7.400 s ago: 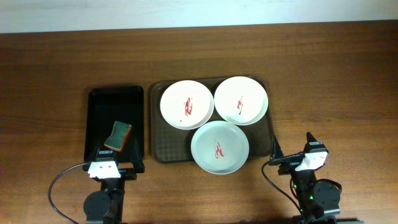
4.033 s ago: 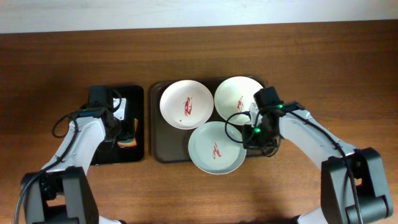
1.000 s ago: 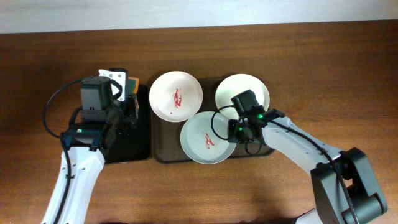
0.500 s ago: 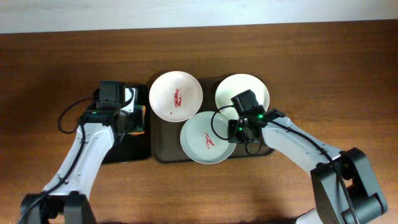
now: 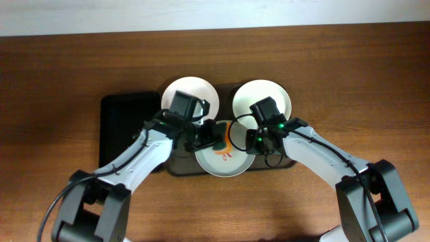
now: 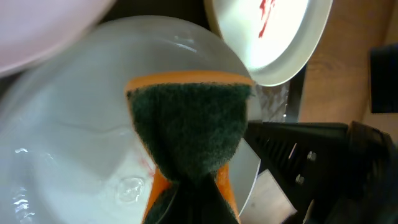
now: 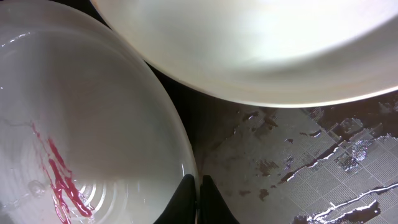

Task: Clean dirty plates on tray and stack at the side
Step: 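Scrub the held plate with the sponge in the left gripper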

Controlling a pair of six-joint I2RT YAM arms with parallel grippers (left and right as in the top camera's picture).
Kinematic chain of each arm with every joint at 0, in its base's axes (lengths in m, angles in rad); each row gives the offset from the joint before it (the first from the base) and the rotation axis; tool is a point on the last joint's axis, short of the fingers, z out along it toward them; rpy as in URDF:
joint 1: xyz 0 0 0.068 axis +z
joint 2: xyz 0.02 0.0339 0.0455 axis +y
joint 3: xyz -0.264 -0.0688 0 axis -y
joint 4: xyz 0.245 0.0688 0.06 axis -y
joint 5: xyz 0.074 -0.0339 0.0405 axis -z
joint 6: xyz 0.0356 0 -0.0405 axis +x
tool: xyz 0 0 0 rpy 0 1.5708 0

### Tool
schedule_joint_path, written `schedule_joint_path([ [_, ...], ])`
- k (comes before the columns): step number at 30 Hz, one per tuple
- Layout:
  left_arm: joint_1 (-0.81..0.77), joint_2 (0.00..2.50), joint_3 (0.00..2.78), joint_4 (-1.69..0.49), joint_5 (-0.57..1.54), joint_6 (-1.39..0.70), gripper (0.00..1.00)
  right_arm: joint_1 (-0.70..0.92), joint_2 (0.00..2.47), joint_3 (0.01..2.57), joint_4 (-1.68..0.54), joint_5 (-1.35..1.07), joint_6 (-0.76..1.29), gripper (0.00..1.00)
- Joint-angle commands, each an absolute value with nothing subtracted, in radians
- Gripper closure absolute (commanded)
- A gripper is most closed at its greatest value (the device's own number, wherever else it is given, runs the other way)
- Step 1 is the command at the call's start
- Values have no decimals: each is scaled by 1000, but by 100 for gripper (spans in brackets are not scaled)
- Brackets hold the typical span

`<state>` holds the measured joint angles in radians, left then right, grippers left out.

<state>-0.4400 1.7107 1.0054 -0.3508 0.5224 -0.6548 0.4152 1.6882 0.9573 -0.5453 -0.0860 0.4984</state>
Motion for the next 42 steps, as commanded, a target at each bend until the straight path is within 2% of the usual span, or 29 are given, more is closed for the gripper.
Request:
schedule_joint_path([
  [1, -486, 1763, 1013, -279, 598, -775, 100, 419, 1695, 955, -546, -52, 514, 96],
  [8, -513, 1866, 1012, -278, 592, -796, 100, 419, 1695, 955, -550, -52, 514, 96],
  [12, -493, 1860, 1013, -358, 437, -677, 100, 419, 1695, 955, -556, -52, 514, 96],
  [16, -440, 1718, 1013, -479, 273, -497, 100, 419, 1695, 955, -561, -52, 514, 96],
  [20, -412, 1541, 1015, -503, 264, -400, 100, 419, 1695, 955, -564, -52, 514, 96],
  [22, -406, 1524, 1015, -495, 273, -413, 100, 419, 1695, 955, -562, -52, 514, 96],
  [25, -425, 1562, 1015, -483, 273, -573, 100, 419, 1695, 955, -564, -52, 514, 96],
  [27, -479, 1654, 1015, -450, 320, -694, 100, 419, 1695, 955, -565, -52, 514, 96],
  [30, -495, 1781, 1015, -277, 646, -722, 100, 419, 1695, 955, -564, -52, 514, 96],
  [35, -501, 1840, 1015, -345, 706, -736, 100, 419, 1695, 955, -564, -52, 514, 96],
  [36, -501, 1840, 1015, -394, 686, -736, 100, 419, 1695, 955, -564, -52, 514, 96],
  [38, -492, 1840, 1015, -473, 467, -667, 100, 419, 1695, 955, -567, -52, 514, 96],
  [42, -407, 1718, 1030, -473, 314, -517, 100, 419, 1695, 955, -571, -52, 514, 96],
])
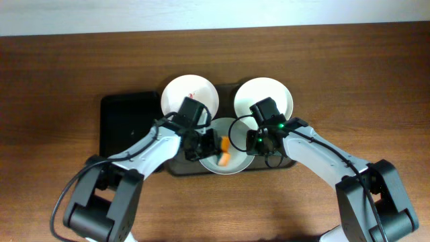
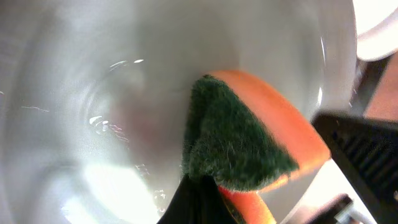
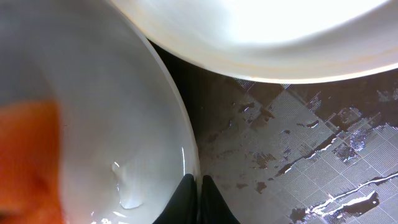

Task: Clean dirty plates on tray and stack at the side
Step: 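Scrub the held plate with the sponge in the left gripper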

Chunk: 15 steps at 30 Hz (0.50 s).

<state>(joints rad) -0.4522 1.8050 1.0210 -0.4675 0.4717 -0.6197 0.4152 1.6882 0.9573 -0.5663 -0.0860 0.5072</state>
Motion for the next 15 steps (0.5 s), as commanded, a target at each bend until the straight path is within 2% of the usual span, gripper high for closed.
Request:
schedule_joint_path([
  [1, -395, 1667, 1029, -473, 306, -479, 100, 419, 1695, 955, -572, -52, 514, 95],
  [5, -381, 1520, 1030, -512, 290, -356, 100, 419, 1695, 953, -600, -72, 514, 81],
  [7, -334, 1482, 1029, -620, 65, -342, 100, 419, 1696, 951, -615, -87, 514, 80],
  [9, -246, 1482, 1029, -660, 25, -331, 100, 419, 1710, 945, -613, -97, 514, 83],
  [11, -143, 1481, 1029, -659, -20, -263, 100, 419, 1736, 945, -597, -98, 514, 95],
  [15, -19, 1524, 1029, -672, -56, -191, 100, 419, 1713, 963, -591, -100, 474, 96],
])
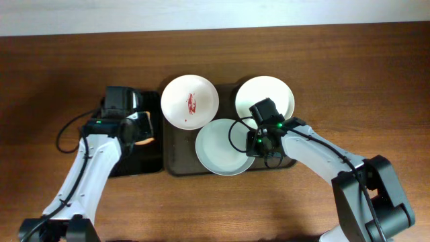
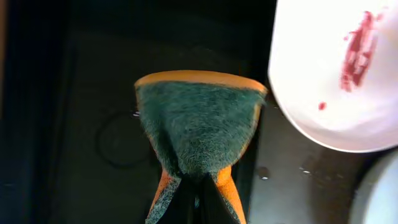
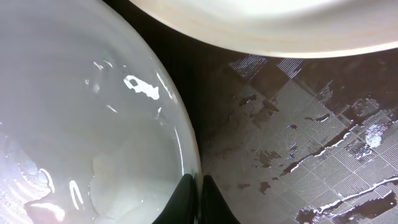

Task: Clean dirty plates on tray and stack at the side
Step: 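Scrub the held plate with the sponge in the left gripper, then carry the cleaned plate with right gripper to the table's right side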

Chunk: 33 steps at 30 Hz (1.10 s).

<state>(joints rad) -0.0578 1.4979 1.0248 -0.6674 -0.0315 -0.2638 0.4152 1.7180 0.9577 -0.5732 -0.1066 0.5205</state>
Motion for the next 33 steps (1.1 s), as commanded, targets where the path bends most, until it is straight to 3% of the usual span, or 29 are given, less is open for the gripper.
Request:
schedule_joint_path([
  [1, -14, 1553, 1029, -678, -57, -176, 100, 419, 1692, 980, -607, -93, 456, 96],
  [5, -13, 1658, 1029, -678, -56, -139, 100, 419, 1607, 1055, -675, 23, 371, 96],
  [8, -13, 1710, 1029, -651, 54, 10, 100, 419, 1581, 1119, -686, 135, 282, 96],
  [10, -12, 1723, 1029, -645, 53, 9, 84, 420, 1581, 1201, -738, 259, 251, 96],
  [11, -12, 1723, 1029, -645, 53, 9, 71, 425, 1581, 1243, -759, 307, 235, 96],
  [12, -12, 1723, 1029, -644, 53, 9, 67, 443, 1581, 1279, -775, 370, 204, 96],
  [13, -12, 1723, 1029, -644, 53, 9, 55, 470, 1581, 1298, -783, 419, 184, 96],
  [16, -12, 1724, 1029, -629, 53, 9, 46, 582, 1581, 1317, -790, 668, 157, 96],
  [24, -12, 1767, 1029, -611, 53, 8, 51, 728, 1581, 1317, -744, 958, 134, 96],
  [25, -12, 1767, 1029, -606, 53, 8, 57, 728, 1581, 1317, -744, 959, 135, 96],
  [27, -12, 1767, 1029, -603, 53, 8, 92, 728, 1581, 1319, -744, 959, 139, 96],
  [28, -12, 1767, 1029, -603, 53, 9, 100, 723, 1581, 1319, -744, 958, 165, 96],
  [31, -12, 1767, 1037, -576, 52, 8, 100, 604, 1557, 1319, -748, 781, 339, 96],
  [32, -12, 1767, 1044, -576, 53, 8, 96, 542, 1536, 1322, -748, 697, 360, 96],
  [33, -12, 1767, 1045, -577, 54, 8, 73, 435, 1507, 1328, -747, 553, 362, 96],
])
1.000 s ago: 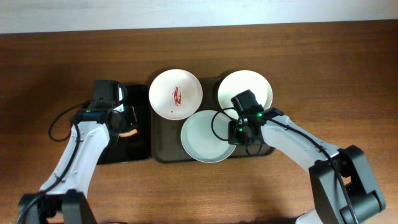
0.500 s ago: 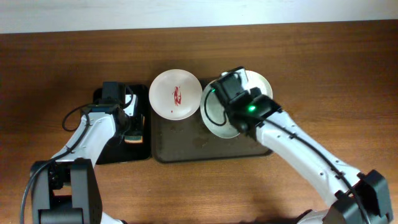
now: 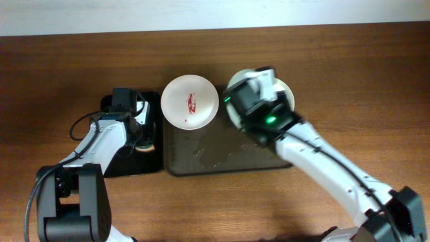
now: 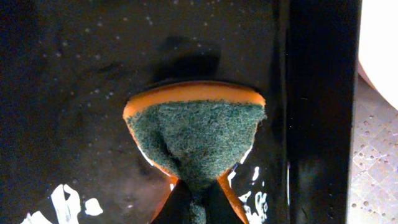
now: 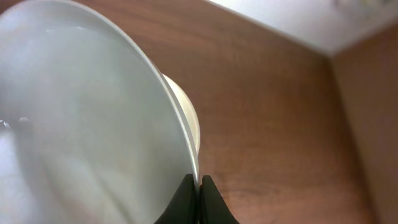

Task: Clean dirty plates on tray and stack at the side
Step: 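Carry the cleaned plate with right gripper to the table's right side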

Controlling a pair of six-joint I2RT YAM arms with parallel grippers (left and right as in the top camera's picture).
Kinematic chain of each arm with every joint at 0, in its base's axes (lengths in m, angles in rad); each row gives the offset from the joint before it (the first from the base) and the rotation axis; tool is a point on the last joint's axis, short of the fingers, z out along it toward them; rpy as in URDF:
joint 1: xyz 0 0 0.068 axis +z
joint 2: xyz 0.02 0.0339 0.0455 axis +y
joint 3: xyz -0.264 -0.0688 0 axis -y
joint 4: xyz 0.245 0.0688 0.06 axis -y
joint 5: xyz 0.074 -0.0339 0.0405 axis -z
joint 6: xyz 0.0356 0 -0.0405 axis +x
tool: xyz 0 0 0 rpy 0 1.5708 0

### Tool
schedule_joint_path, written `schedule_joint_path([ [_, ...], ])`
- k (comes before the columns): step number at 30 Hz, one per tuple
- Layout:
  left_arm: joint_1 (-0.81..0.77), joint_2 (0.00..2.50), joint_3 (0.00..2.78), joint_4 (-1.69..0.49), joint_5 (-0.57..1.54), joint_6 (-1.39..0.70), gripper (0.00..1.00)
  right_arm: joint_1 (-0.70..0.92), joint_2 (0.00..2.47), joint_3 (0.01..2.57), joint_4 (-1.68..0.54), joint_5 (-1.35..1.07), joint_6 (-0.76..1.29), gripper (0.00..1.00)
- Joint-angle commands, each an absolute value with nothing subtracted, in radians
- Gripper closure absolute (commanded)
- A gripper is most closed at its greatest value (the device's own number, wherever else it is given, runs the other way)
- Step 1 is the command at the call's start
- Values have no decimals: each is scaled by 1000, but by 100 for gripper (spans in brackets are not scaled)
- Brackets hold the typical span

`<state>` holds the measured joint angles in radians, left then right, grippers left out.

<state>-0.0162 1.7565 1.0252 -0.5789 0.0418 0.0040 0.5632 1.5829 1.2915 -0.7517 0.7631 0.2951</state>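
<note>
A white plate (image 5: 93, 124), wiped clean and wet, is held tilted in the air, and my right gripper (image 5: 199, 186) is shut on its rim. Below it lies a cream plate (image 5: 188, 121), seen in the overhead view as the back-right plate (image 3: 287, 101). My right wrist hides most of the held plate from above. A plate with a red smear (image 3: 190, 101) sits at the tray's back left. My left gripper (image 4: 198, 202) is shut on an orange and green sponge (image 4: 196, 134), low over the black side tray (image 4: 74, 93).
The dark serving tray (image 3: 222, 151) shows water puddles where the held plate was. The black side tray (image 3: 121, 158) is also wet. Brown wooden table (image 3: 349, 74) surrounds both trays. A light wall runs along the far edge.
My right gripper, then holding the clean plate's rim down on the serving tray, now holds it raised over the back-right plate. The sponge in my left gripper sits lower in the black side tray.
At first my left gripper held the sponge above a red-smeared plate gripped at the rim by my right gripper. Then the sponge was in that plate, the smear gone. Later the sponge hung over the black side tray. Now the clean plate is off the serving tray.
</note>
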Motion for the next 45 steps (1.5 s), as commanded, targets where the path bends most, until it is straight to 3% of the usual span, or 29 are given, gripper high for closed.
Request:
schedule_joint_path([
  [1, -12, 1767, 1045, -582, 57, 8, 66, 304, 1483, 1328, -760, 422, 387, 96],
  [5, -12, 1767, 1044, -597, 56, 8, 63, -185, 1482, 1328, -805, 37, 410, 96],
  [7, -12, 1767, 1044, -603, 56, 8, 63, -380, 1507, 1328, -841, -13, 409, 96],
  [10, -12, 1767, 1044, -604, 57, 8, 63, -493, 1612, 1328, -884, -20, 404, 96],
  [14, -12, 1767, 1044, -604, 57, 8, 63, -495, 1793, 1326, -899, -20, 397, 96],
  [18, -12, 1767, 1044, -604, 56, 8, 62, -471, 1876, 1326, -917, -72, 343, 95],
  [20, -12, 1767, 1044, -604, 57, 8, 61, -458, 1852, 1332, -934, -118, 318, 70],
  [23, -12, 1767, 1044, -604, 57, 8, 58, -419, 1795, 1415, -997, -157, 289, 61],
  [26, -12, 1767, 1044, -606, 56, 8, 57, -213, 1749, 1556, -1042, -311, 111, 56],
  [31, -12, 1767, 1044, -607, 57, 8, 56, 232, 1825, 1554, -806, -302, 108, 46],
  [35, -12, 1767, 1044, -607, 57, 8, 57, 374, 1937, 1574, -651, -299, 107, 31],
  [41, -12, 1767, 1044, -607, 57, 8, 56, 373, 2111, 1788, -748, -311, 102, 30],
  [45, -12, 1767, 1044, -607, 57, 8, 56, 374, 2239, 1788, -700, -313, 113, 37],
])
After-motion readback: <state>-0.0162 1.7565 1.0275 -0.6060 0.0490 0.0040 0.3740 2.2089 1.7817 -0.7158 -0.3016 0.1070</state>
